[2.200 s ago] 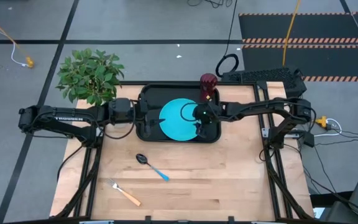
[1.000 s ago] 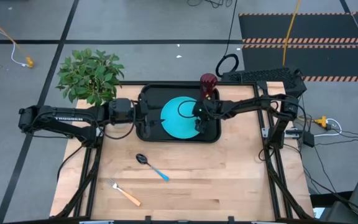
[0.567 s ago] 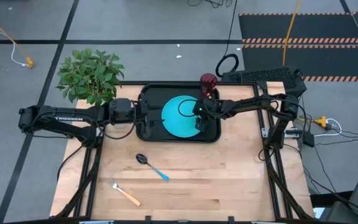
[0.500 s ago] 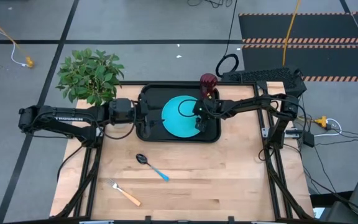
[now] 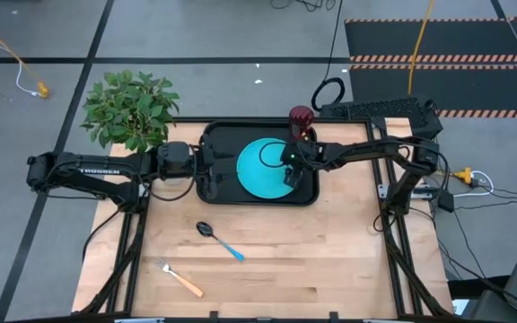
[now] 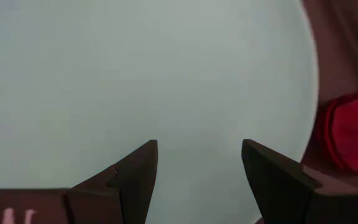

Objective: Pick and place plate/cup/fork/spoon on tray
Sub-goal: Put the blue plate on the black serving tray to the bottom right of the red cup, then move the black tray to the middle of the table

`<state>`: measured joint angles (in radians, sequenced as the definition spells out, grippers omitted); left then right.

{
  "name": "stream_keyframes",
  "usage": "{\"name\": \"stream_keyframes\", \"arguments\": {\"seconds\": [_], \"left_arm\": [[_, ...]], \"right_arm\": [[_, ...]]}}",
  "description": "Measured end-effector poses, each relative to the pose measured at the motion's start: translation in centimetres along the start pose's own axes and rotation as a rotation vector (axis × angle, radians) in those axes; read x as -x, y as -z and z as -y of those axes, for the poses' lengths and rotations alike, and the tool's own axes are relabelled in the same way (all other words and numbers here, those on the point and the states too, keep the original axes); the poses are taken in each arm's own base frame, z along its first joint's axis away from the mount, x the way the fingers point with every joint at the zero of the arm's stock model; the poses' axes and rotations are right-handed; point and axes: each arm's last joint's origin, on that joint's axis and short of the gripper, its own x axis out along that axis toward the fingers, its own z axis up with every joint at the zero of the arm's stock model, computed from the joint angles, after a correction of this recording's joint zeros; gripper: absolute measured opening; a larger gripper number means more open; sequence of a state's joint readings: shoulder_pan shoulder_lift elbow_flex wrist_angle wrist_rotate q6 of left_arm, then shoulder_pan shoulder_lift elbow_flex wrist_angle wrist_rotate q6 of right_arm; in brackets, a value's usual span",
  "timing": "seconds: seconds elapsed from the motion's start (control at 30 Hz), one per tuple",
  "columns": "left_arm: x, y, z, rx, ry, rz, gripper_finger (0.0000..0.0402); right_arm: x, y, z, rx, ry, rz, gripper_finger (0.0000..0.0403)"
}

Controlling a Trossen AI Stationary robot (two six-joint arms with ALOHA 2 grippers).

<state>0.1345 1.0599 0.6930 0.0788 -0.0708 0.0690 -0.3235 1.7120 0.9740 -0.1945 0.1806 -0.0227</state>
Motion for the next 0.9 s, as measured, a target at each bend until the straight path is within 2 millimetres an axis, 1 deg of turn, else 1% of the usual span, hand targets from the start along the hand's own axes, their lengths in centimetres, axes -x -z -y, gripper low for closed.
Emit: {"name": "stream_keyframes", "arguments": {"seconds": [0.2, 0.3, 0.4, 0.53, 0.63, 0.7, 0.8, 0.9], "left_arm": [[0.0, 0.0, 0.0, 0.003, 0.000, 0.000, 0.0278], [0.0, 0.0, 0.0, 0.017, 0.000, 0.000, 0.0278], [0.0, 0.0, 0.0, 0.020, 0.000, 0.000, 0.0278], [0.0, 0.0, 0.0, 0.020, 0.000, 0.000, 0.0278], [0.0, 0.0, 0.0, 0.017, 0.000, 0.001, 0.0278], [0.0, 0.0, 0.0, 0.017, 0.001, 0.002, 0.0278], [0.0, -0.2, 0.0, 0.019, -0.001, 0.023, 0.0278], [0.0, -0.6, 0.0, 0.020, -0.003, 0.064, 0.0278]], "right_arm": [[1.0, -0.4, -0.7, 0.016, -0.016, 0.035, 0.0226], [1.9, -0.5, -1.2, 0.007, -0.033, 0.044, 0.0226], [3.6, -0.4, -2.0, -0.005, -0.092, 0.034, 0.0226], [6.7, 0.8, -3.3, 0.039, -0.126, -0.039, 0.0226], [9.0, 1.4, -4.7, 0.065, -0.160, -0.045, 0.0226], [10.0, 1.8, -6.0, 0.096, -0.189, -0.037, 0.0226], [10.4, 2.3, -7.8, 0.152, -0.175, -0.033, 0.0226], [9.6, 3.2, -9.2, 0.229, -0.103, -0.082, 0.0226]]}}
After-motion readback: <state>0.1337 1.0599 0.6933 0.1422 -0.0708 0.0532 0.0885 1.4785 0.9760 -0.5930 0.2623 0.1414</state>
